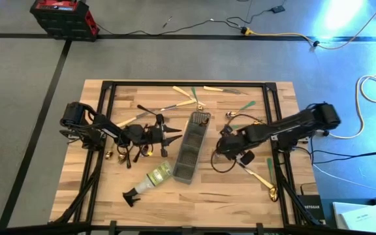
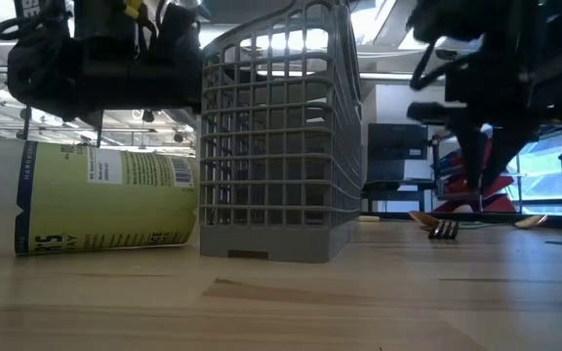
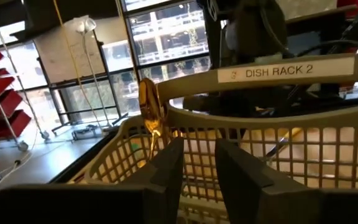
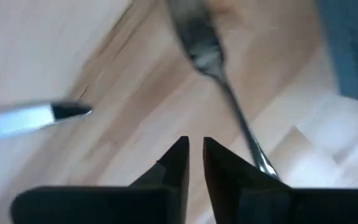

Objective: Sort silverware
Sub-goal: Put the fork into the silverware basket

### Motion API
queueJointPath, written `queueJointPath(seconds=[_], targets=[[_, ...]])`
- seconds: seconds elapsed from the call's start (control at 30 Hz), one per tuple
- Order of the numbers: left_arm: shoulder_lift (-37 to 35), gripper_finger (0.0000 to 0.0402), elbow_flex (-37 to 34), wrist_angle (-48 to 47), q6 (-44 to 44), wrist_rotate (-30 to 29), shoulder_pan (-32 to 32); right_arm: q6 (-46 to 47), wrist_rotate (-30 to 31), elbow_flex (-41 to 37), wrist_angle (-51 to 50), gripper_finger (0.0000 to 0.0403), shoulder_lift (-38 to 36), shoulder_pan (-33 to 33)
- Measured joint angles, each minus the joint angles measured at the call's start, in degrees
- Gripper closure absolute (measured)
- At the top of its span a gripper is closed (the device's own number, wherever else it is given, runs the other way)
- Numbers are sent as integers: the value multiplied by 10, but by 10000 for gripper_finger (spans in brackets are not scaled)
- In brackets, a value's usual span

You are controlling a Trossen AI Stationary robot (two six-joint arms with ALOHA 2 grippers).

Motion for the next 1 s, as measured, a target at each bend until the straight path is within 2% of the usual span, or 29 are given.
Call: queueJointPath(seconds=[0.13,0.33,0.7,1.0], targets=[[0,324,0,2,0,0,0,-71,8,25,4,334,52,-25],[0,324,0,-13,0,0,0,-165,34,26,57,303,76,-42],[0,324,0,-16,0,0,0,-234,26,26,87,304,108,-92],[0,324,0,-18,0,0,0,-247,14,28,103,304,149,-95]])
